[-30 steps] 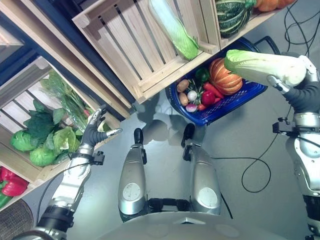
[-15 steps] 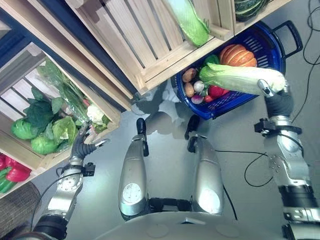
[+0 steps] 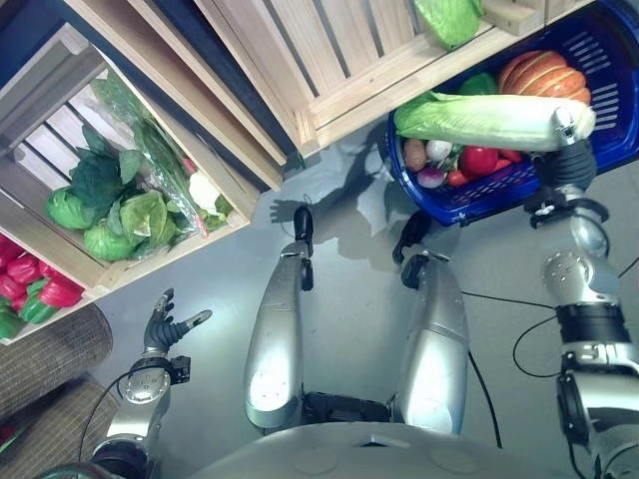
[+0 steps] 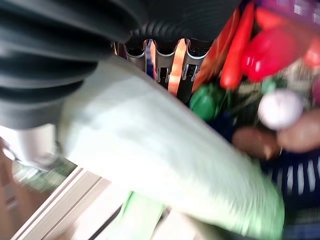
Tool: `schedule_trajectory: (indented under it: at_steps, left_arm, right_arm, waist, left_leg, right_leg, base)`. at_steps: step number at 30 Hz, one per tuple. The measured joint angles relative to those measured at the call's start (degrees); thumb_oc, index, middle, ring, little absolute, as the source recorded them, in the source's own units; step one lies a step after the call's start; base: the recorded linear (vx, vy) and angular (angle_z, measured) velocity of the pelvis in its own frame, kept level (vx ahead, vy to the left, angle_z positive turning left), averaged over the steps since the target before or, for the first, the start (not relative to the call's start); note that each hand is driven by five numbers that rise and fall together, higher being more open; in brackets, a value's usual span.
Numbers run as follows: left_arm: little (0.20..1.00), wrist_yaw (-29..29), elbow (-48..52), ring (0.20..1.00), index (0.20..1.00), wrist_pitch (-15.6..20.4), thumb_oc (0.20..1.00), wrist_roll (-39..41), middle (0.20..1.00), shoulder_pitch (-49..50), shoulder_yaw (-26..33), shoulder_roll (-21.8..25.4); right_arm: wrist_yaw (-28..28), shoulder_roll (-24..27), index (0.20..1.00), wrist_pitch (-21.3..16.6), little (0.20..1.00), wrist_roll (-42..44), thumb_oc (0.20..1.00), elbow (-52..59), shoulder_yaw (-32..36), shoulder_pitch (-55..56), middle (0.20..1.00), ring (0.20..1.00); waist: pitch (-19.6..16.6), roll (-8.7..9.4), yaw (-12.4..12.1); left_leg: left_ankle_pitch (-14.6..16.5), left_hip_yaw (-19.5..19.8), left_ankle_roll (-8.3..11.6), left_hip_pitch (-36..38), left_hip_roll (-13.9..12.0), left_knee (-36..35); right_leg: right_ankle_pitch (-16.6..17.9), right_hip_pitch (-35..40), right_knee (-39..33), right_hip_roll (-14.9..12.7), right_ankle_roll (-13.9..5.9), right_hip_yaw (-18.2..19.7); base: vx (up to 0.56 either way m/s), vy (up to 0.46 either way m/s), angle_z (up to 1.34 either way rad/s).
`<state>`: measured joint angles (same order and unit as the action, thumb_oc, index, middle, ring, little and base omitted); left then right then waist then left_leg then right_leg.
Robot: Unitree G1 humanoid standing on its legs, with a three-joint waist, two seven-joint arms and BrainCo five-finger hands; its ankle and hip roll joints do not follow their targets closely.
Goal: Pick up fruits and vegetables into the basket
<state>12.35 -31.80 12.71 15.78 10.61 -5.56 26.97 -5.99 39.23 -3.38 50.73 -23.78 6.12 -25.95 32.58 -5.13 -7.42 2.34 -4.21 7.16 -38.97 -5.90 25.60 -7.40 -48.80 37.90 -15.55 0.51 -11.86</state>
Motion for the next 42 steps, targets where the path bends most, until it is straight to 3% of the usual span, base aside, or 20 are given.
schedule_trajectory:
  at_steps: [10,19,20,21,26,34,38,42]
  left_arm:
    - [1.0,-0.43,1.83,1.0,1.0,1.26,1.0,0.05,1.0,0.01,-1.47,0.6]
    - [1.0,-0.47,2.29,1.0,1.0,1.38,1.0,0.55,1.0,-0.03,-2.65,3.32]
    - [1.0,-0.48,2.54,1.0,1.0,1.4,1.0,0.57,1.0,-0.03,-2.66,3.51]
    - [1.0,-0.49,2.8,1.0,1.0,1.46,1.0,0.58,1.0,-0.03,-2.67,3.53]
    - [1.0,-0.57,3.09,1.0,1.0,3.47,1.0,0.63,1.0,-0.03,-3.7,3.61]
    - [1.0,1.39,6.46,1.0,1.0,7.68,1.0,0.66,1.0,-0.8,-3.66,3.82]
    - [1.0,2.69,11.96,1.0,1.0,10.57,1.0,2.34,1.0,-1.91,-3.5,4.5]
    - [1.0,4.26,23.73,1.0,1.0,13.35,1.0,2.2,1.0,-3.11,-1.37,5.7]
  right_arm:
    - [-6.04,5.8,0.2,2.03,0.2,-0.2,0.2,-11.69,0.35,-7.04,0.2,0.2]
    - [-8.31,8.88,0.2,4.02,0.2,-1.66,0.2,-18.83,-0.68,-13.15,0.2,0.2]
    - [-9.58,9.31,0.432,4.58,0.432,-2.83,0.432,-19.83,-0.82,-13.75,0.432,0.432]
    - [-11.29,9.62,1.0,5.19,1.0,-4.06,1.0,-21.61,-1.58,-14.69,1.0,1.0]
    - [-19.24,10.15,1.0,7.08,1.0,-8.59,1.0,-24.17,-3.87,-15.51,1.0,1.0]
    - [-31.25,10.2,1.0,4.28,1.0,-18.4,1.0,-20.29,-2.01,-12.06,1.0,1.0]
    - [-34.54,9.51,1.0,1.61,1.0,-21.91,1.0,-13.23,0.13,-4.62,1.0,1.0]
    - [-39.87,5.36,1.0,-2.11,1.0,-28.37,1.0,0.46,5.0,4.86,1.0,1.0]
  waist:
    - [-0.12,-0.7,-1.71]
    - [-0.18,-0.8,-2.38]
    - [-0.19,-0.82,-2.68]
    - [-0.2,-0.83,-2.8]
    - [-0.21,-0.84,-3.52]
    - [-0.21,-0.85,-3.27]
    - [-0.21,-0.84,-2.14]
    - [-0.21,-0.83,1.1]
  left_leg:
    - [-0.18,0.64,0.21,-6.24,0.67,2.34]
    - [-0.09,0.66,0.23,-10.42,1.0,4.45]
    - [-0.07,0.61,0.2,-11.01,1.0,4.77]
    - [0.04,0.59,0.15,-11.46,1.0,5.21]
    - [0.07,0.7,0.15,-11.69,1.0,5.53]
    - [0.28,0.43,0.17,-9.53,0.92,5.33]
    - [0.44,0.14,0.06,-5.33,0.78,3.93]
    - [0.43,-0.19,0.05,0.07,0.38,1.69]
  right_leg:
    - [-1.99,-7.54,5.29,-1.51,1.54,0.36]
    - [-2.23,-12.01,7.27,-1.83,1.62,1.59]
    - [-2.22,-12.65,7.42,-1.82,1.61,1.74]
    - [-2.22,-13.08,7.73,-1.85,1.63,1.86]
    - [-2.27,-13.21,8.03,-1.92,1.68,1.86]
    - [-2.13,-11.03,7.42,-1.76,1.74,1.95]
    - [-1.9,-6.76,5.69,-1.33,1.2,1.78]
    - [-0.81,-0.78,2.07,-0.04,0.16,1.87]
  base:
    - [0.0,-0.017,0.06]
    - [0.0,-0.005,0.01]
    - [0.0,0.0,0.0]
    - [0.0,0.0,0.0]
    - [0.0,0.0,0.0]
    - [-0.01,0.036,-0.02]
    - [0.0,0.027,-0.04]
    - [0.01,0.024,-0.1]
